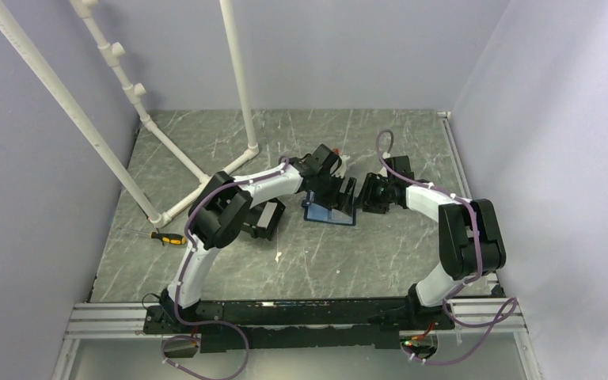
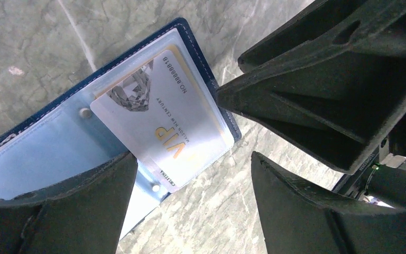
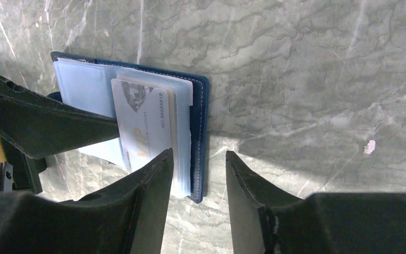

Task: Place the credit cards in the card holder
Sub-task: Insert the credit card into the card holder.

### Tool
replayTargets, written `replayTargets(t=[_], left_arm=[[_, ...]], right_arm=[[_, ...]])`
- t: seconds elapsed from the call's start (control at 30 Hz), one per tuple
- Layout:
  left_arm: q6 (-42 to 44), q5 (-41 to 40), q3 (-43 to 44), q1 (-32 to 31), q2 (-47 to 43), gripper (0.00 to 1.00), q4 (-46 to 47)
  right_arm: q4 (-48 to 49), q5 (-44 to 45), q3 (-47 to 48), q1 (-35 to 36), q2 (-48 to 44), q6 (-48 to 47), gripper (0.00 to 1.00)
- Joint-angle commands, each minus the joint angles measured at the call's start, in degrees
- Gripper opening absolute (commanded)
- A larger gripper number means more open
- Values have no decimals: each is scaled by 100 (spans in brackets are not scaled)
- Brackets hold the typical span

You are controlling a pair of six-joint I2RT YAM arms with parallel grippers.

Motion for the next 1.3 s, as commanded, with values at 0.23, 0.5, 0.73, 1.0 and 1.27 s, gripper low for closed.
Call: replayTargets(t=[0.23,0.5,0.73,1.0,1.27], left_arm=[[-483,874,217,-104,274,83,523],[-1106,1968,-381,294,-294,88,1126],[-768,1360,-465,306,-472,97,485],[-673,855,-298,133,-232,97,315],[-847,1283,369,-278,219,92,693]], right_arm=[[473,-879,-106,-24,108,120,46],[-556,974,90,-109,-869,-162,60],[-465,609,-204,-109,-962,-151,70],[108,-236,-352,-109,-551,-139,72],[670,-1087,-427,-120,-226,221,66]])
